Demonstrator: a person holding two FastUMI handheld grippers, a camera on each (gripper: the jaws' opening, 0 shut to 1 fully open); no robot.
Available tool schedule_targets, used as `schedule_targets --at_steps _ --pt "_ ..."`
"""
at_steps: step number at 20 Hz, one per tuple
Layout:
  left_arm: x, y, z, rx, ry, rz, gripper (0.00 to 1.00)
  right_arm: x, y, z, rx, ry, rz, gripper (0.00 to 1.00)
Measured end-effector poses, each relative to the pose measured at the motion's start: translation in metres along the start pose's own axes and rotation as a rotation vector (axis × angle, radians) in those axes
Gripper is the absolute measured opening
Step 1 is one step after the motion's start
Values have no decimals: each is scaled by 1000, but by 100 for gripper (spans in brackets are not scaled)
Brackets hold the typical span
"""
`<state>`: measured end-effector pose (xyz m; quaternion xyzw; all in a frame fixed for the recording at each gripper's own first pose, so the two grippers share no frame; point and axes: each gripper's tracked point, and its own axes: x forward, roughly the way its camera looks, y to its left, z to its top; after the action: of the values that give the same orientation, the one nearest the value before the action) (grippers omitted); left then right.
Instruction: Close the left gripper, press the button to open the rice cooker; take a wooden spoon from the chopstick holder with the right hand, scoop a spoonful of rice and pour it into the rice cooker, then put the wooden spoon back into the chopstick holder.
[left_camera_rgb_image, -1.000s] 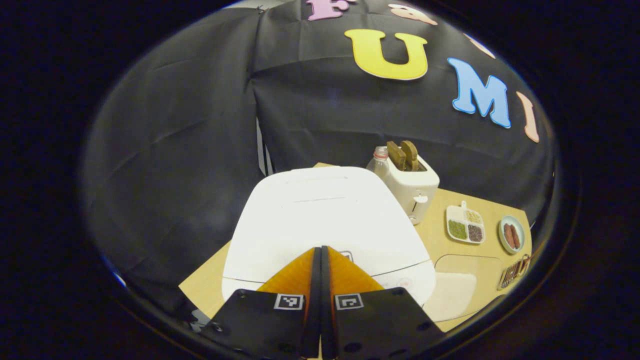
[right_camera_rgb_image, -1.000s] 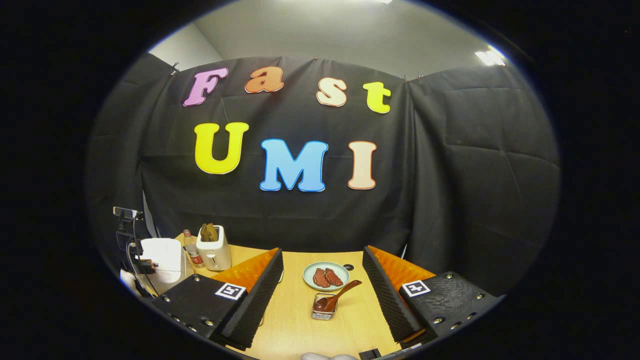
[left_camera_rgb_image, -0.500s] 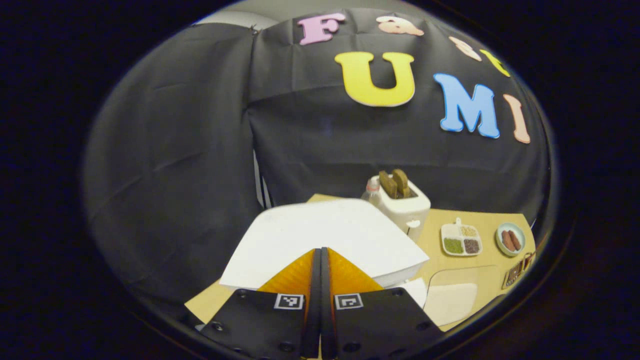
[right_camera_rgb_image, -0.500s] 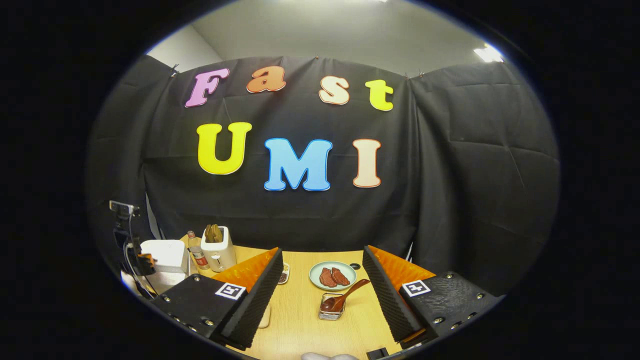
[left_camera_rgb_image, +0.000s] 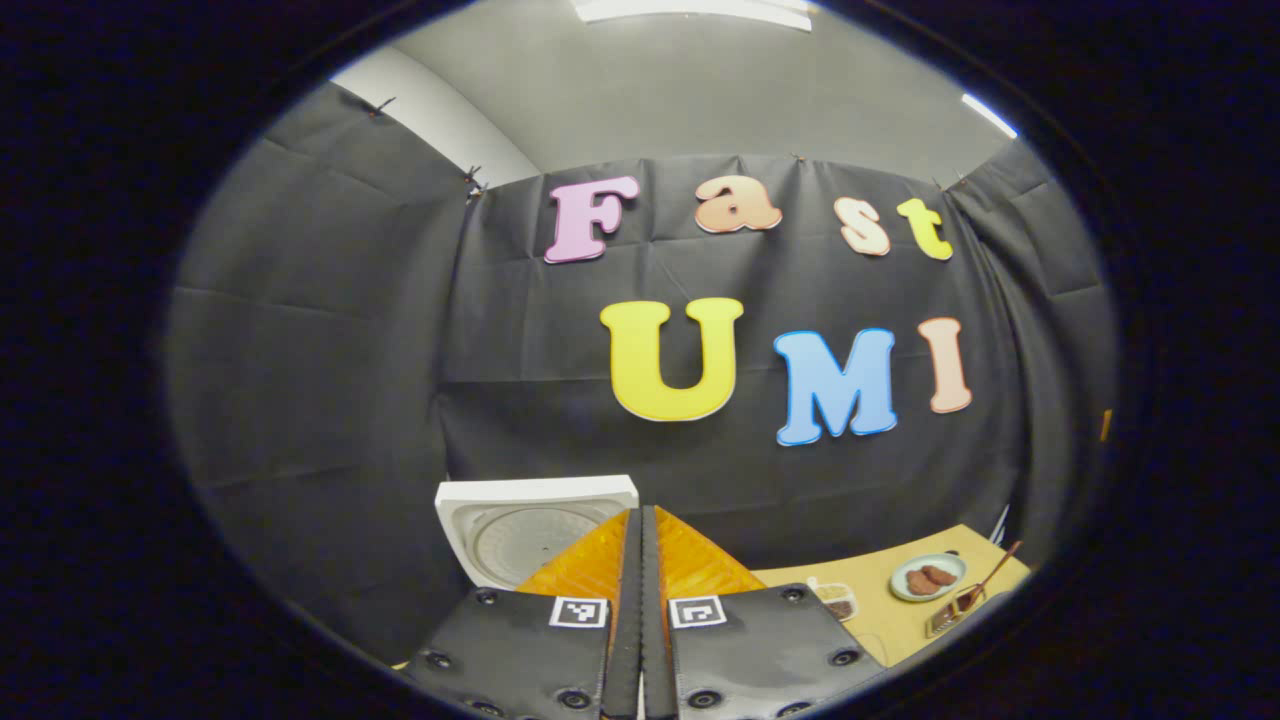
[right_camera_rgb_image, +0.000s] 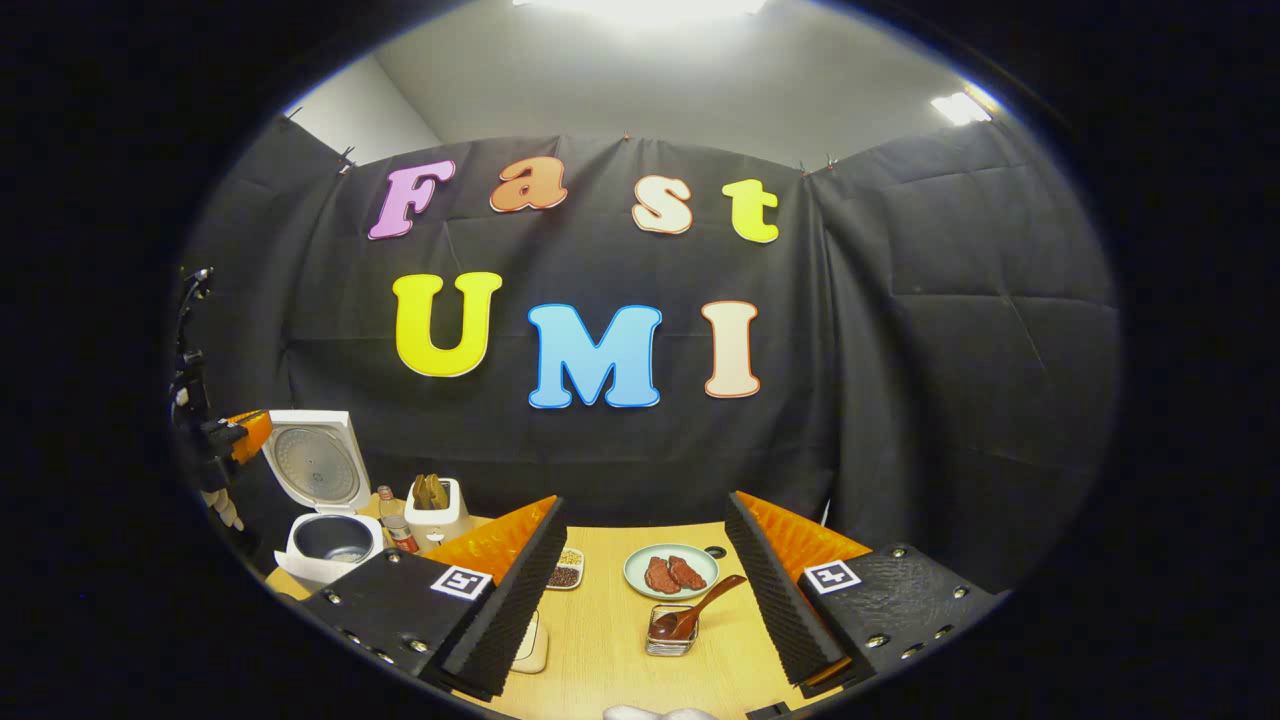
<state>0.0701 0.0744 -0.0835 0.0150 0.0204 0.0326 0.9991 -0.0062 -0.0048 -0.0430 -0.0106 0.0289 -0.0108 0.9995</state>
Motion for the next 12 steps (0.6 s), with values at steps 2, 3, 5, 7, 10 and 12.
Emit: schedule_targets --at_steps 2,3,5,7,10,12 --pt "-15 -10 -1 -12 19 -34 8 1 -5 -5 13 9 -11 98" --pt "-21 -12 -2 -12 24 -36 9 1 -6 -7 22 12 -15 98" --pt "-37 -22 -7 -24 28 -61 7 1 -8 -14 33 24 -18 98" --pt "-44 -32 -11 -30 24 -97 43 1 -12 -17 35 29 -31 98" --pt "-53 -22 -8 20 -9 -71 97 2 -13 -24 42 41 -33 98" --pt "-62 -26 -3 18 -22 -68 97 2 -14 -27 41 41 -38 98"
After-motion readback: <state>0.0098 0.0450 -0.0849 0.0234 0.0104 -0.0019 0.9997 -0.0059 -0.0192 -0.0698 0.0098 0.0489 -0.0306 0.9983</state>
